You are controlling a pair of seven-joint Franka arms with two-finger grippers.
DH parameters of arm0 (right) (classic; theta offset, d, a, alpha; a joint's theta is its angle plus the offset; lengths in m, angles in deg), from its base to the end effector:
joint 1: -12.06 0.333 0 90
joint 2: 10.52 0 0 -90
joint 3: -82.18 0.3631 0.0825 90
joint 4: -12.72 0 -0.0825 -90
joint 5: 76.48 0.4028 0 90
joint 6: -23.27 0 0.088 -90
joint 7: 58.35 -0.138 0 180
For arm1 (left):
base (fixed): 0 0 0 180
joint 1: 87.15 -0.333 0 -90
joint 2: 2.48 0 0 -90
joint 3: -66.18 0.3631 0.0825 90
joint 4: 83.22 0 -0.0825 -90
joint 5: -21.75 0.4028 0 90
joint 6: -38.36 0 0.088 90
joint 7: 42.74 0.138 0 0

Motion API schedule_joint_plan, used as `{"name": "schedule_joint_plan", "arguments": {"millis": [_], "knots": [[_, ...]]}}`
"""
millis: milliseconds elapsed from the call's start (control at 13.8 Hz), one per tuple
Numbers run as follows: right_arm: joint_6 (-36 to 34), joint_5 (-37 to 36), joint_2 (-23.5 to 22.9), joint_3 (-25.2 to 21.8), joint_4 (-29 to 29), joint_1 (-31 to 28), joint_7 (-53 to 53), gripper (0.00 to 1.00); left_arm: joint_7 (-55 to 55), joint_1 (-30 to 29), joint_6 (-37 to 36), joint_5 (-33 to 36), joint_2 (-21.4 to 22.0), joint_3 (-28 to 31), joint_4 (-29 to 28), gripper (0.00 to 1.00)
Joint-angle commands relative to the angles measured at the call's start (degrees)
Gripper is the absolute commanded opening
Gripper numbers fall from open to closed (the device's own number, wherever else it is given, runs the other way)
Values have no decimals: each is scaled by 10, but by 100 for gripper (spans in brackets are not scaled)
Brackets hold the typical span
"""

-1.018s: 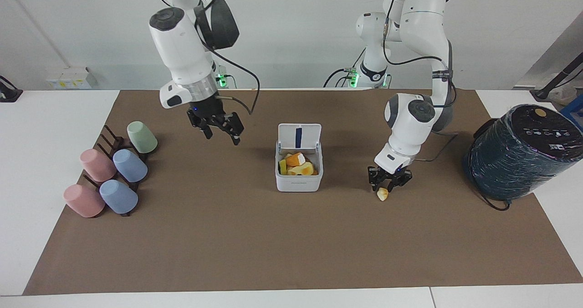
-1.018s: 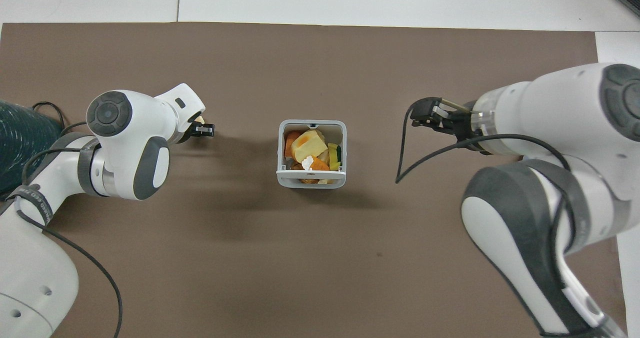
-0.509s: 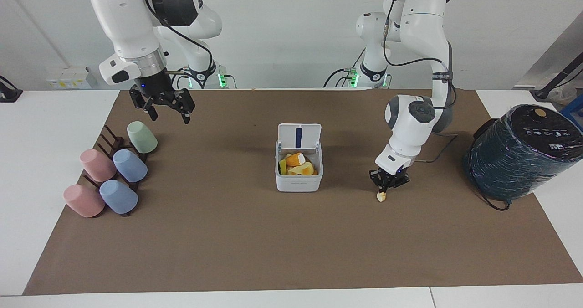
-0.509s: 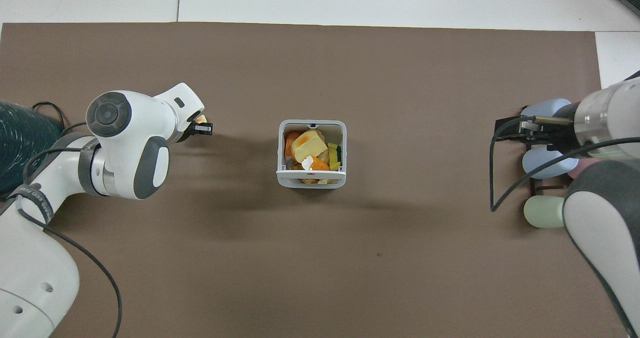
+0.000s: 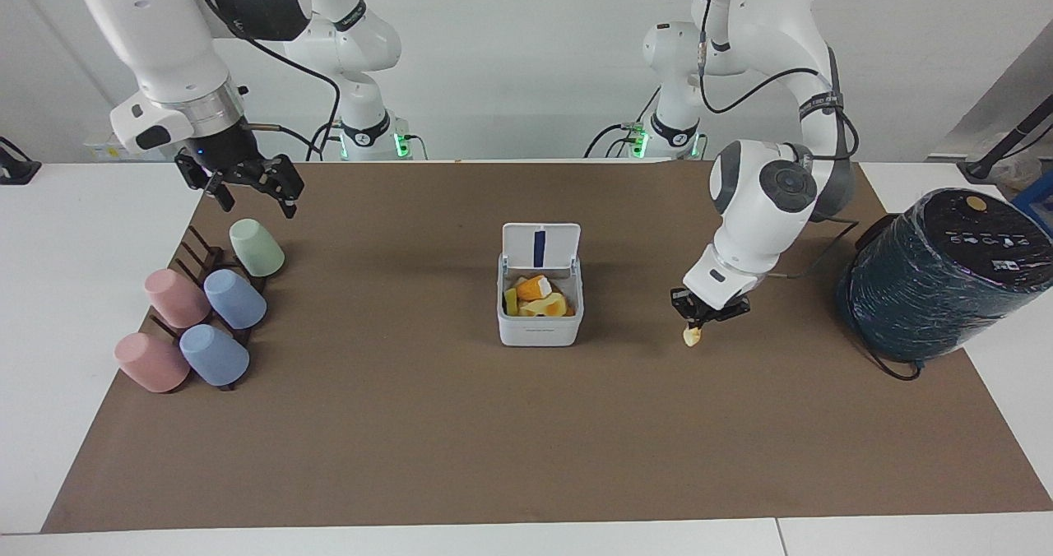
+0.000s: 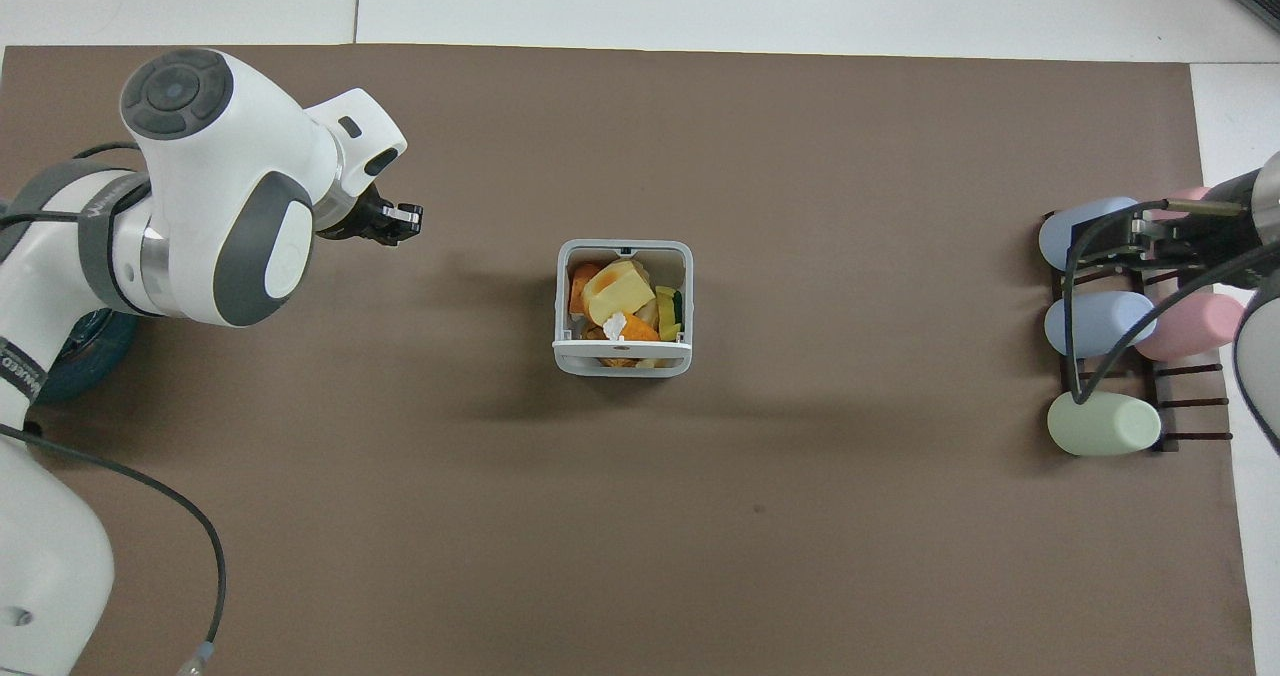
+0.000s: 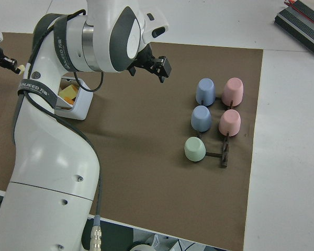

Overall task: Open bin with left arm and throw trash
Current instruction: 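Carry the chunk toward the bin while the right gripper returns to rest, then open the left gripper over the bin to drop the chunk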

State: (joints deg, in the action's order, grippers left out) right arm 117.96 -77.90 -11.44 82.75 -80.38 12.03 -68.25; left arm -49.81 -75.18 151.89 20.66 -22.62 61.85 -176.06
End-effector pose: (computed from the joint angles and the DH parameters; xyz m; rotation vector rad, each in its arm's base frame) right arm 0.5855 0.0022 0.6119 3.1080 -0.2515 0.0216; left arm 0.6679 -0.1912 0.4277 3.0883 -0.2303 0.0023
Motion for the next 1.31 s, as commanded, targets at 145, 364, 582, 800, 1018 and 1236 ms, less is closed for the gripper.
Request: {"name": "schedule_joint_plan", "arguments": {"millis": [145, 364, 582, 800, 1018, 1236], "knots": [[-28, -9, 2, 7, -9, -1, 9, 100, -132, 52, -70, 1, -3, -22, 53, 0], [-30, -3, 32, 8, -48, 3, 10, 100, -229, 109, -66, -11, -1, -28, 53, 0], [-26, -3, 45, 9, -68, 1, 10, 100, -275, 155, -56, -34, 2, -28, 50, 0], [-21, -3, 47, 9, -72, 3, 10, 100, -283, 181, -41, -43, 10, -29, 35, 0], [-9, -3, 57, 9, -90, 6, 10, 100, -283, 176, -45, -58, 6, -28, 45, 62], [-2, -3, 54, 9, -88, 0, 9, 100, -283, 174, -57, -51, 9, -24, 51, 100]]}}
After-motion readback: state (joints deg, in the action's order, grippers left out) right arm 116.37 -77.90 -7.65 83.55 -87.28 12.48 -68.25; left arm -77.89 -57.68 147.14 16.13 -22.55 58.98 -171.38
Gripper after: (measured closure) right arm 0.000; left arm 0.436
